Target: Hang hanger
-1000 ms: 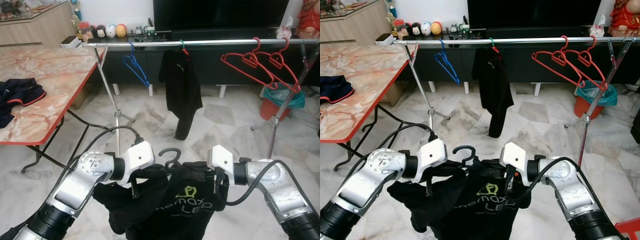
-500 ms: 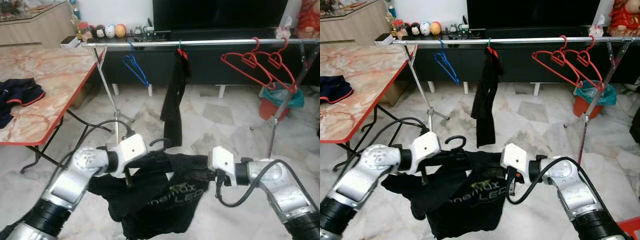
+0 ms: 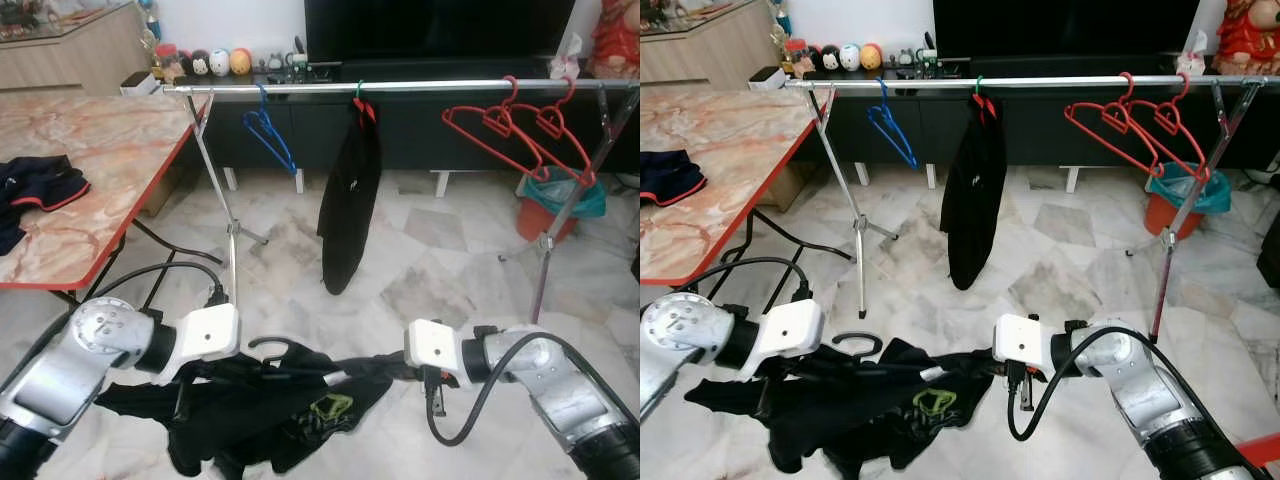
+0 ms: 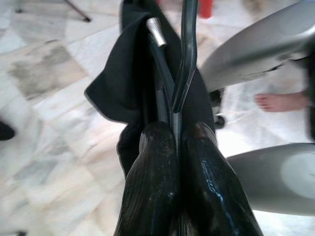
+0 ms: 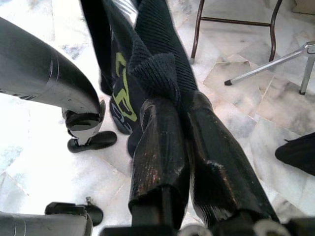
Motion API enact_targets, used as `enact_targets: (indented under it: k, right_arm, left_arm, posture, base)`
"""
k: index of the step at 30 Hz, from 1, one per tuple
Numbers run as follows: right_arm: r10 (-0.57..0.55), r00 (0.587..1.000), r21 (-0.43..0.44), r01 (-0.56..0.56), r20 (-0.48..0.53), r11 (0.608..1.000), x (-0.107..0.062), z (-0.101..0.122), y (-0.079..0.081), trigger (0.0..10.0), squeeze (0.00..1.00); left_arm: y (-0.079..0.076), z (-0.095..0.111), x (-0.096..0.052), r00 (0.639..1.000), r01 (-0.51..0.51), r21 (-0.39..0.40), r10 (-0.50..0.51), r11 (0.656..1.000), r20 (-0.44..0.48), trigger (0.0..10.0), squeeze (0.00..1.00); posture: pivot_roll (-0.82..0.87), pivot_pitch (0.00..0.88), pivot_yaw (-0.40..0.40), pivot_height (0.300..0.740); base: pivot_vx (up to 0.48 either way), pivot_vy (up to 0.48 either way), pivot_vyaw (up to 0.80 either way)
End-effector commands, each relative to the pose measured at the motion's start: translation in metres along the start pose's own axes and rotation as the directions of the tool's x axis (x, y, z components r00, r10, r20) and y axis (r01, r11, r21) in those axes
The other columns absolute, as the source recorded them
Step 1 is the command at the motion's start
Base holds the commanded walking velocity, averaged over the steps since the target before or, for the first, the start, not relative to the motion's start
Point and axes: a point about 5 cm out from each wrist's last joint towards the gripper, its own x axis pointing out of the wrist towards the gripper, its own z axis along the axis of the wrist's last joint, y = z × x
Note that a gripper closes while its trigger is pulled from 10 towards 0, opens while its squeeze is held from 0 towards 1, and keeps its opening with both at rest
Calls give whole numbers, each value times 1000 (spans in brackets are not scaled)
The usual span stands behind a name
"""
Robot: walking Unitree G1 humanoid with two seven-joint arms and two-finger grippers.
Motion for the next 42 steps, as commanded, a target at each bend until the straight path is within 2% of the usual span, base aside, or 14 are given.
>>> enact_targets:
  k: [1,5,7,10,14,17,21,23,29,35,36,39,41,42]
  right_arm:
    - [-47,996,5,48,-70,999,-9,-9,-7,0,0]
    - [-46,996,4,46,-71,999,-9,-9,-6,0,0]
    - [-45,997,5,45,-70,999,-9,-9,-6,0,0]
    - [-40,996,10,41,-78,999,-9,-12,-4,0,0]
    - [-38,993,3,39,-111,999,-14,-15,-4,0,0]
    - [-41,992,1,41,-123,999,-16,-17,-4,0,0]
    - [-25,984,-4,24,-174,1000,-20,-24,-2,0,0]
    - [-23,982,-4,23,-186,1000,-20,-26,-1,0,0]
    - [-19,980,2,20,-200,1000,-20,-30,0,0,0]
    - [-16,979,9,18,-201,1000,-19,-31,1,0,0]
    - [-16,979,8,18,-204,1000,-19,-32,1,0,0]
    - [-18,984,15,21,-178,1000,-17,-29,1,0,0]
    - [-26,988,19,29,-151,999,-14,-26,1,0,0]
    - [-35,993,22,38,-115,999,-10,-21,0,0,0]
  left_arm:
    - [0,4,-17,1000,18,2,-18,1000,10,10000,0]
    - [9,17,-23,988,-36,-34,41,999,151,10000,0]
    - [11,19,-25,984,-53,-37,58,998,166,10000,0]
    - [14,10,-37,992,-84,-32,86,996,97,10000,0]
    - [4,-1,-44,999,-30,-39,31,999,18,10000,0]
    - [-1,-4,-49,1000,-1,-45,1,999,4,10000,0]
    - [0,0,-68,994,-27,-96,37,995,100,10000,0]
    - [1,-1,-71,994,-42,-96,52,994,101,10000,0]
    - [6,8,-85,959,-78,-127,109,989,263,10000,0]
    - [4,18,-90,924,-52,-122,94,991,371,10000,0]
    - [4,22,-92,905,-48,-127,97,991,415,10000,0]
    - [12,20,-82,916,-123,-130,163,984,366,10000,0]
    - [22,23,-73,888,-214,-145,254,966,384,10000,0]
    - [32,25,-65,852,-286,-165,329,944,406,10000,0]
  posture:
    - [-3,0,56,719]
    - [-4,0,58,719]
    - [-4,0,58,719]
    - [-6,0,57,719]
    - [-6,0,59,719]
    - [-12,0,59,719]
    - [-9,0,59,719]
    - [-9,0,59,719]
    - [-8,0,56,719]
    - [-7,0,55,719]
    - [-7,0,55,719]
    - [-4,0,58,719]
    - [-3,0,58,719]
    - [-3,0,60,719]
  base:
    - [0,0,0]
    - [0,0,0]
    - [0,0,0]
    - [0,0,0]
    - [0,0,0]
    - [0,0,0]
    - [0,0,0]
    - [0,0,0]
    - [0,0,0]
    - [0,0,0]
    - [0,0,0]
    - [0,0,0]
    - [0,0,0]
    - [0,0,0]
